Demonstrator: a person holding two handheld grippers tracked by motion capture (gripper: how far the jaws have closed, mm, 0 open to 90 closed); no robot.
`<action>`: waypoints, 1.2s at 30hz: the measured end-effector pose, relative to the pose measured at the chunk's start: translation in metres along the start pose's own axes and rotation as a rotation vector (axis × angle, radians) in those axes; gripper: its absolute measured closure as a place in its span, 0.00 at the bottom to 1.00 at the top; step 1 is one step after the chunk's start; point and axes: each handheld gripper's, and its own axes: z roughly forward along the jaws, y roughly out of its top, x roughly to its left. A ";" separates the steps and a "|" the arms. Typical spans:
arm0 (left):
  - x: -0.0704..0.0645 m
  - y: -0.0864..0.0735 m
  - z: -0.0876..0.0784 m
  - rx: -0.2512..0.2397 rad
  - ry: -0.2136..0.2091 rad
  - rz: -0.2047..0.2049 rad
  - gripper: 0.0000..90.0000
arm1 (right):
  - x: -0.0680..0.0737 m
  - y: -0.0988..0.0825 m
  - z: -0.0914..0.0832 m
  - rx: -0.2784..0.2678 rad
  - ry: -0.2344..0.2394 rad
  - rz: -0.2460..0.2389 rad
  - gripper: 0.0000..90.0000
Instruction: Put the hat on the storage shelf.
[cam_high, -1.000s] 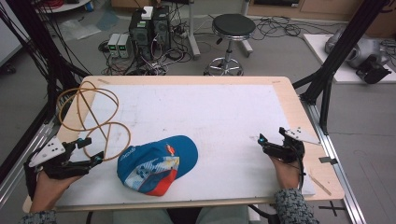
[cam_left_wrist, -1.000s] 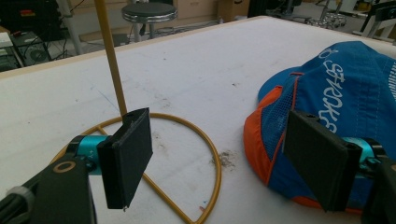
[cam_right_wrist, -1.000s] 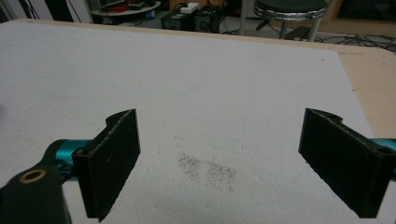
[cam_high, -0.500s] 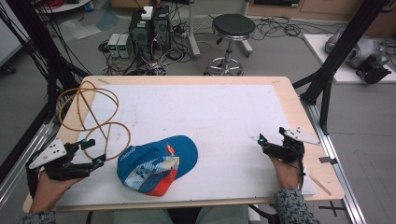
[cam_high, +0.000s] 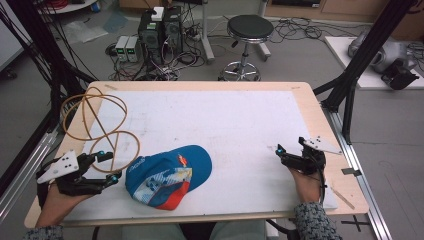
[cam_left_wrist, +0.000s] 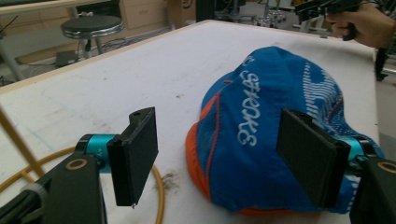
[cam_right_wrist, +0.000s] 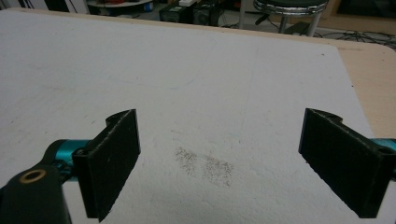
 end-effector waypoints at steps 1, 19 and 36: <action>-0.002 0.002 0.002 0.000 -0.012 0.009 0.33 | 0.000 0.000 0.000 0.000 0.000 0.002 0.13; -0.039 0.026 0.043 0.017 -0.111 0.138 0.38 | 0.000 0.000 0.000 0.007 -0.002 -0.003 0.13; -0.048 0.027 0.068 0.084 0.036 0.180 0.48 | 0.000 -0.002 -0.003 0.024 -0.011 -0.025 0.13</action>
